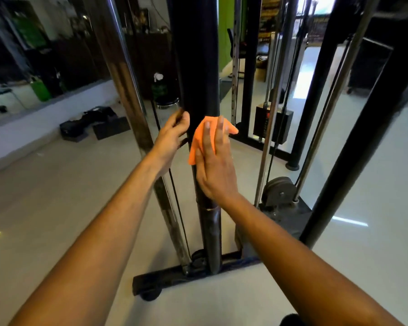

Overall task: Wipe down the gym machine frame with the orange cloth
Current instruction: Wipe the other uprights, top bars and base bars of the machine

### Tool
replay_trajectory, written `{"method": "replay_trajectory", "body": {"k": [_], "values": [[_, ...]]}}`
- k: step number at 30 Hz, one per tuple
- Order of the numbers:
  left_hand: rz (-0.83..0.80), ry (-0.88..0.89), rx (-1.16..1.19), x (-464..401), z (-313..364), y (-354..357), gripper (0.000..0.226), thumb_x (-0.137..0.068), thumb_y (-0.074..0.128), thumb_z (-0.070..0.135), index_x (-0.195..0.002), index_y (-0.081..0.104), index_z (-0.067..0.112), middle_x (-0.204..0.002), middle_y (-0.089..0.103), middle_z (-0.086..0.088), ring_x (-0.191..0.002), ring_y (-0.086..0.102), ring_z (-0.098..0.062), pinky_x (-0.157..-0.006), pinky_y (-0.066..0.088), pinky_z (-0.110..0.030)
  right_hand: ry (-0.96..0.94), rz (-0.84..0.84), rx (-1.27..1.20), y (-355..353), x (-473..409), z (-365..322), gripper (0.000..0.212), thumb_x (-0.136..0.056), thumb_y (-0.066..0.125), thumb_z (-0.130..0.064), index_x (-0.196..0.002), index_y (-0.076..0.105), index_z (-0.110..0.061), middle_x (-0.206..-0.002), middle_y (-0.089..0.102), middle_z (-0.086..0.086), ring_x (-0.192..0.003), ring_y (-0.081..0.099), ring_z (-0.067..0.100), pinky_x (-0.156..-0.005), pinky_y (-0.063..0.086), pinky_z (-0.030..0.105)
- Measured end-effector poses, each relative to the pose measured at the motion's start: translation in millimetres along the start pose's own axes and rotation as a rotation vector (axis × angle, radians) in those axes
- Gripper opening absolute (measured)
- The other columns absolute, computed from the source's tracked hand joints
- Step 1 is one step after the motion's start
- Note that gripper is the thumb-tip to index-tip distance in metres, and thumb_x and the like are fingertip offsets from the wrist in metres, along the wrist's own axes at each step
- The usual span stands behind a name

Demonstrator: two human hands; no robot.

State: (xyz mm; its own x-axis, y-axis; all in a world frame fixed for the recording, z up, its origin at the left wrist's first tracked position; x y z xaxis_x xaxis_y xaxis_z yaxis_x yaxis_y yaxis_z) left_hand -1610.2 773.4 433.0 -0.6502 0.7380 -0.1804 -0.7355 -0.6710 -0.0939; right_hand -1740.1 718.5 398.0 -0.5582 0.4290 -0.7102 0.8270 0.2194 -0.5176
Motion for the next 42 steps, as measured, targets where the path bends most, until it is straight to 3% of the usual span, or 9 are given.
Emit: {"method": "replay_trajectory", "body": {"k": [3, 6, 13, 15, 18, 22, 28, 37, 42], "values": [[-0.057, -0.036, -0.048, 7.3, -30.9, 7.9, 0.056, -0.104, 0.05, 0.069, -0.151, 0.054, 0.039, -0.159, 0.056, -0.004, -0.146, 0.054, -0.025, -0.123, 0.039, -0.048, -0.037, -0.078, 0.067, 35.0, 61.9, 33.5, 0.078, -0.115, 0.047, -0.034, -0.175, -0.002, -0.026, -0.18, -0.023, 0.004, -0.167, -0.02, 0.032, -0.131, 0.015, 0.071], [-0.059, -0.068, -0.005, 19.9, -70.4, 15.3, 0.041, -0.106, 0.044, 0.069, -0.137, 0.059, 0.047, -0.142, 0.066, 0.012, -0.134, 0.06, -0.012, -0.12, 0.043, -0.043, -0.013, -0.164, 0.06, 66.7, 117.9, 68.4, 0.081, -0.116, 0.046, -0.035, -0.173, -0.013, -0.032, -0.178, -0.029, -0.001, -0.166, -0.023, 0.026, -0.131, 0.012, 0.07], [-0.054, 0.077, 0.024, 24.5, -77.3, 23.9, 0.063, -0.111, 0.048, 0.054, -0.156, 0.049, 0.011, -0.121, 0.076, 0.003, -0.112, 0.069, -0.012, -0.099, 0.052, -0.035, -0.115, 0.131, 0.042, 26.0, 50.2, 23.1, 0.071, -0.118, 0.038, -0.037, -0.175, -0.003, -0.023, -0.181, -0.018, 0.004, -0.169, -0.001, 0.028, -0.132, 0.021, 0.063], [-0.056, 0.102, 0.026, 26.2, -81.1, 25.0, 0.059, -0.112, 0.047, 0.052, -0.154, 0.05, 0.01, -0.133, 0.073, -0.004, -0.127, 0.066, -0.02, -0.11, 0.05, -0.04, -0.13, 0.16, 0.063, 29.6, 52.0, 27.5, 0.072, -0.118, 0.04, -0.037, -0.175, -0.003, -0.024, -0.182, -0.017, 0.004, -0.169, -0.002, 0.028, -0.133, 0.022, 0.06], [-0.044, 0.099, 0.095, 27.7, -91.2, 23.6, 0.027, -0.112, 0.052, 0.045, -0.134, 0.064, 0.035, -0.13, 0.071, 0.009, -0.126, 0.063, -0.013, -0.108, 0.048, -0.033, -0.105, 0.055, 0.093, 60.9, 106.1, 61.9, 0.081, -0.115, 0.045, -0.039, -0.173, -0.011, -0.032, -0.18, -0.025, -0.004, -0.169, -0.008, 0.03, -0.132, 0.024, 0.062], [-0.057, 0.11, 0.131, 33.9, -97.7, 19.9, 0.041, -0.11, 0.057, 0.039, -0.151, 0.057, 0.032, -0.139, 0.07, 0.007, -0.132, 0.063, -0.013, -0.119, 0.045, -0.038, -0.044, -0.135, 0.079, 100.8, 166.6, 98.5, 0.088, -0.115, 0.049, -0.038, -0.17, -0.019, -0.04, -0.176, -0.034, -0.009, -0.166, -0.02, 0.031, -0.131, 0.02, 0.067], [-0.045, 0.141, 0.112, 39.4, -97.7, 20.0, 0.049, -0.114, 0.048, 0.039, -0.161, 0.041, 0.032, -0.123, 0.066, 0.021, -0.115, 0.063, -0.001, -0.116, 0.043, -0.035, -0.099, 0.102, 0.009, 58.2, 88.6, 53.7, 0.074, -0.119, 0.042, -0.037, -0.174, -0.007, -0.031, -0.18, -0.023, -0.005, -0.169, -0.009, 0.023, -0.134, 0.017, 0.061], [-0.079, 0.107, 0.008, 44.9, -160.5, 18.7, 0.053, -0.112, 0.051, 0.045, -0.164, 0.038, 0.043, -0.155, 0.058, 0.012, -0.145, 0.053, -0.011, -0.126, 0.035, -0.053, -0.005, -0.13, 0.058, 143.2, 218.4, 140.7, 0.086, -0.115, 0.05, -0.036, -0.172, -0.014, -0.035, -0.178, -0.031, -0.005, -0.168, -0.015, 0.027, -0.131, 0.02, 0.067], [-0.052, 0.099, -0.007, 50.6, -182.9, 27.5, 0.056, -0.111, 0.053, 0.048, -0.164, 0.035, 0.046, -0.16, 0.05, 0.018, -0.148, 0.047, -0.009, -0.125, 0.035, -0.049, -0.032, 0.054, -0.046, 114.4, 156.1, 106.9, 0.079, -0.117, 0.048, -0.038, -0.174, -0.006, -0.028, -0.18, -0.025, -0.004, -0.168, -0.002, 0.036, -0.124, 0.036, 0.069]]}}
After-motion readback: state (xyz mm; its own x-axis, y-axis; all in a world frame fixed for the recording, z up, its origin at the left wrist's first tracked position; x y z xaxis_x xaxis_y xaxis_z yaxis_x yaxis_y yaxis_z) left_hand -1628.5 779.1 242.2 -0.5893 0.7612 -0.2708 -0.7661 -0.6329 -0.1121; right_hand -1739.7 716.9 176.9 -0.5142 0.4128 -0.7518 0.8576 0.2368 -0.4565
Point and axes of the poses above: each hand's wrist, its own x-axis away from the middle knuckle, its own y-axis out of the palm, z = x × y, the point moved 10 cm from there along -x, towards the middle knuckle
